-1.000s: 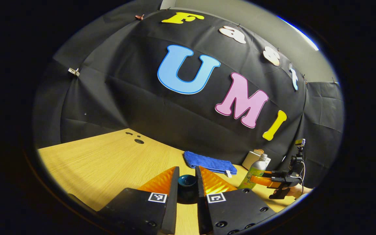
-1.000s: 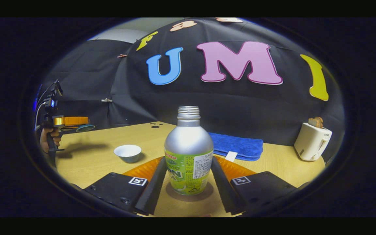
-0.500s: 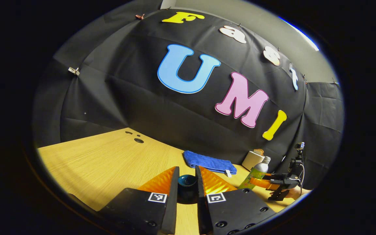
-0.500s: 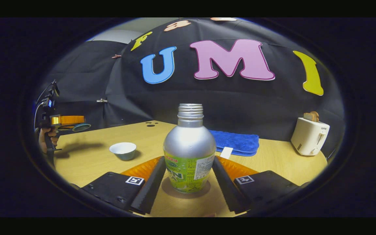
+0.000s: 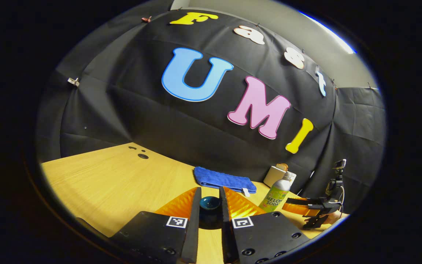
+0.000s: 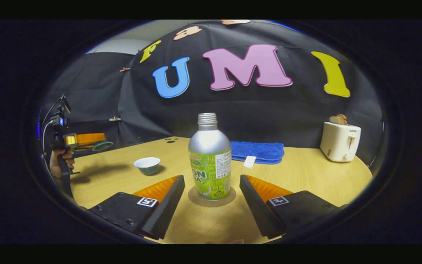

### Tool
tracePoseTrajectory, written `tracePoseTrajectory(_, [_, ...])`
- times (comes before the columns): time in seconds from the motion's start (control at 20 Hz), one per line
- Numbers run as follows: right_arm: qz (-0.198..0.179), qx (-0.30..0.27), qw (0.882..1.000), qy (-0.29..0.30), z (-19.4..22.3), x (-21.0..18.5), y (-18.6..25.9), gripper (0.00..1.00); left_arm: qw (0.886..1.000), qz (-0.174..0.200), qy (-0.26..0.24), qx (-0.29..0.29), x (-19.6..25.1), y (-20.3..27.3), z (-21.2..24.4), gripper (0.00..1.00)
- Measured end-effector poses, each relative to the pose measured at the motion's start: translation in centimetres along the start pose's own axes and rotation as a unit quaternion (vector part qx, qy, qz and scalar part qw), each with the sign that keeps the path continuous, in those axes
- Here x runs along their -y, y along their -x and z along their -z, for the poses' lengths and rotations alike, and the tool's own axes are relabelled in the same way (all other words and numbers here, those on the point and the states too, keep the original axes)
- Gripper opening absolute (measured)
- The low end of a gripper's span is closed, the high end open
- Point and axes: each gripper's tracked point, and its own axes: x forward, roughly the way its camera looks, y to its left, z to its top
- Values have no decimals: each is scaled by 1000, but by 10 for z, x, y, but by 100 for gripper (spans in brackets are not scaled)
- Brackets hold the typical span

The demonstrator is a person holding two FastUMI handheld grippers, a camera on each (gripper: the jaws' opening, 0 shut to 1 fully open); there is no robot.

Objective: Open the teacup lid with one hand, grasp the water bottle and pour water into the teacup with the other hand; after pouring, place the water bottle on the coaster and then close the teacup lid.

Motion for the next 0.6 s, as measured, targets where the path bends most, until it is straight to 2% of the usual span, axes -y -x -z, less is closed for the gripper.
tracePoseTrajectory(0.1, [15, 19, 1000, 12, -4, 1, 19, 93, 1000, 2, -9, -15, 11, -20, 10, 30])
tracePoseTrajectory(0.15, [21, 31, 999, 24, -4, 0, 26, 89, 1000, 6, -12, -22, 17, -30, 14, 30])
tracePoseTrajectory(0.2, [23, 42, 998, 36, -6, -5, 29, 93, 999, 9, -17, -27, 23, -40, 15, 30])
tracePoseTrajectory(0.35, [23, 55, 996, 67, -4, -12, 36, 94, 998, 7, -39, -41, 28, -67, 24, 30])
tracePoseTrajectory(0.45, [24, 82, 995, 54, -11, -13, 39, 95, 997, -1, -47, -56, 25, -81, 34, 30])
tracePoseTrajectory(0.55, [16, 77, 997, 3, -6, -10, 41, 97, 996, -23, -59, -66, 12, -93, 42, 30])
tracePoseTrajectory(0.6, [33, 77, 996, 15, -4, -6, 44, 97, 995, -32, -64, -65, 8, -99, 43, 30])
